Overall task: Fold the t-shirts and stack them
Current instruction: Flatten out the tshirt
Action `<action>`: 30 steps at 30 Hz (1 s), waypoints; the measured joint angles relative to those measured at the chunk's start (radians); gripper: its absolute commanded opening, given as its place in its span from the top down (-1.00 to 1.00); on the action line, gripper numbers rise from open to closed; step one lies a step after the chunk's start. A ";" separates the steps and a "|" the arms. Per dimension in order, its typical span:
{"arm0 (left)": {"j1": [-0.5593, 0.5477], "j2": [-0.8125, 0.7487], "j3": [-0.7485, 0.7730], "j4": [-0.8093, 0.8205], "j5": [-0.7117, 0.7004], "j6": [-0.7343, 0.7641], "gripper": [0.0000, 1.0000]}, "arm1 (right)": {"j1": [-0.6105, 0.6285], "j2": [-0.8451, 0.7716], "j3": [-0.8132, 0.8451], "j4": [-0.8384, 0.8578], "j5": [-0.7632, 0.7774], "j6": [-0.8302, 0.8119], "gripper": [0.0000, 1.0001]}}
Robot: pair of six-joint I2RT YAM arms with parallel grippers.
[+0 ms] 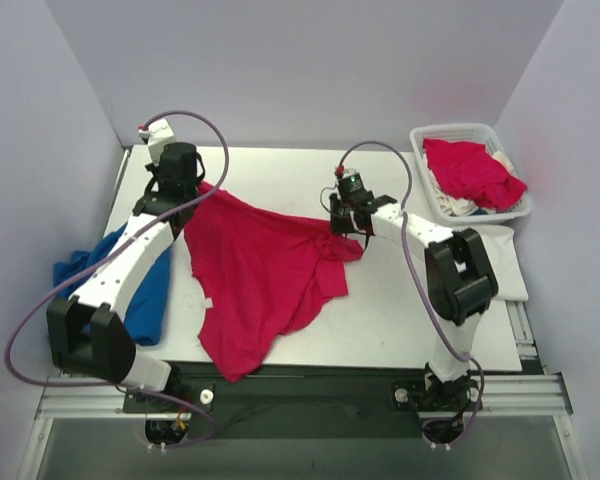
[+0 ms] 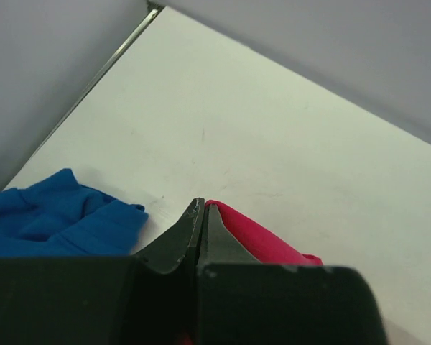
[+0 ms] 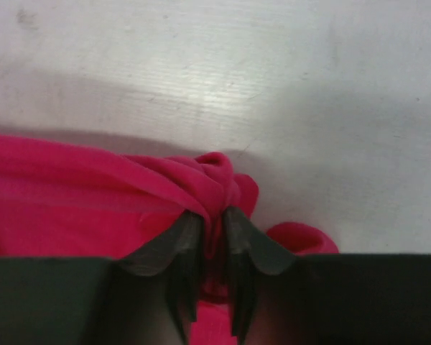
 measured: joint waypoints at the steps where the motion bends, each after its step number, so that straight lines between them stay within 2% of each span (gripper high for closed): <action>1: 0.010 0.022 -0.013 -0.001 -0.013 -0.008 1.00 | -0.005 0.030 0.026 -0.016 0.018 0.006 0.19; 2: 0.019 0.040 -0.016 0.000 -0.024 -0.015 1.00 | -0.008 0.050 0.049 -0.029 0.040 0.018 0.00; 4: 0.033 0.057 -0.016 0.009 -0.046 -0.023 1.00 | -0.017 0.061 0.081 -0.047 0.092 0.022 -0.25; 6: 0.047 0.059 -0.015 0.034 -0.068 -0.027 1.00 | -0.027 0.052 0.098 -0.056 0.147 0.032 -0.31; 11: 0.069 0.075 0.019 0.046 -0.094 -0.041 1.00 | -0.039 0.031 0.100 -0.069 0.260 0.035 -0.32; 15: 0.089 0.098 0.036 0.047 -0.096 -0.054 1.00 | -0.036 0.022 0.100 -0.076 0.288 0.024 -0.28; 19: 0.108 0.114 0.037 0.045 -0.085 -0.066 1.00 | -0.036 0.026 0.101 -0.077 0.285 0.021 -0.14; 23: 0.114 0.119 0.037 0.045 -0.061 -0.074 1.00 | -0.043 0.057 0.127 -0.062 0.234 0.037 -0.08; 30: 0.119 0.120 0.036 0.044 -0.021 -0.078 1.00 | -0.059 0.183 0.214 -0.022 0.063 0.096 -0.14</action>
